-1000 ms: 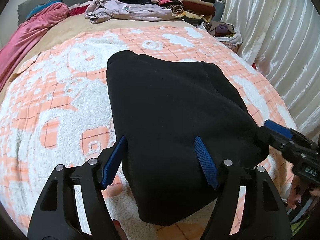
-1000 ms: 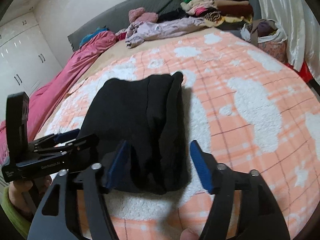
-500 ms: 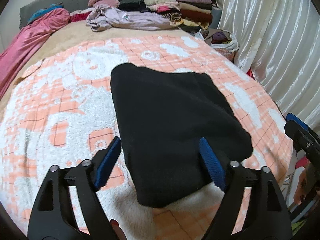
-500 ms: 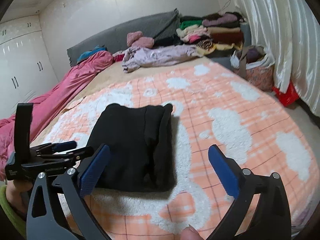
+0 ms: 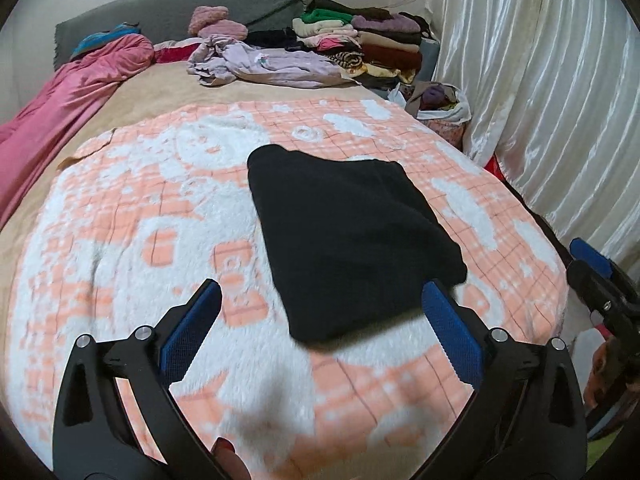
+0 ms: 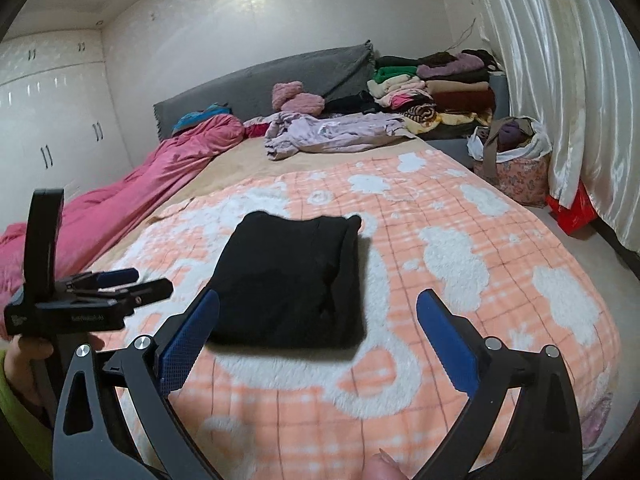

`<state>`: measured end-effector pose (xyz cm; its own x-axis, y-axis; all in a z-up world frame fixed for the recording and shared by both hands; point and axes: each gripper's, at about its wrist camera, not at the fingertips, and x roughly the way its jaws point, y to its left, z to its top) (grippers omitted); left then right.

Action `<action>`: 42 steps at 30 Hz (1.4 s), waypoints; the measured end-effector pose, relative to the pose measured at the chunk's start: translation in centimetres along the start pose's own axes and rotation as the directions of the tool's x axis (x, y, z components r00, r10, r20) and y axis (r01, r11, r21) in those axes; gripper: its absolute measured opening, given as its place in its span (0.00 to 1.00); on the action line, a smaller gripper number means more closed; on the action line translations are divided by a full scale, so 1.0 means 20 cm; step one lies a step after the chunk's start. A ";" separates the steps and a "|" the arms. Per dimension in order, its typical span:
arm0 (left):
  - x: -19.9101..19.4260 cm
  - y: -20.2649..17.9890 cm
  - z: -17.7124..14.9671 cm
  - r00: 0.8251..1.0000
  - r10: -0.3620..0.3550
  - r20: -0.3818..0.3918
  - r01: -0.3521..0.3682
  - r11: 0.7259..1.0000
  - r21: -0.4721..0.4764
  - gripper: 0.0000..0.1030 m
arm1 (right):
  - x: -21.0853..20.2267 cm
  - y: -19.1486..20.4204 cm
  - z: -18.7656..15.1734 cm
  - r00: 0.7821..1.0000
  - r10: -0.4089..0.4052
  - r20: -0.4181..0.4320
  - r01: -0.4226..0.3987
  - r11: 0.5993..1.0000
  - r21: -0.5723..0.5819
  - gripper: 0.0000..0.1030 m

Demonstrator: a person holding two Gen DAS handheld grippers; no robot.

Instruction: Fold small clothes

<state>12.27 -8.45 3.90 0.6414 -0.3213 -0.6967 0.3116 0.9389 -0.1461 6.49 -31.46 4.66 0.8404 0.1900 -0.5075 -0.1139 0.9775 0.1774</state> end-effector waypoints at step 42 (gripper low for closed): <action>-0.16 0.08 -0.41 0.997 0.063 -0.034 -0.066 0.993 -0.098 0.92 | -0.01 0.11 -0.37 0.987 -0.029 -0.160 0.023 0.999 -0.037 0.96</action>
<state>4.89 -4.87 0.16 0.6354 -0.2574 -0.7280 0.1989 0.9655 -0.1678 2.20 -28.75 -1.13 0.7476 0.1736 -0.6410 -0.1140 0.9844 0.1337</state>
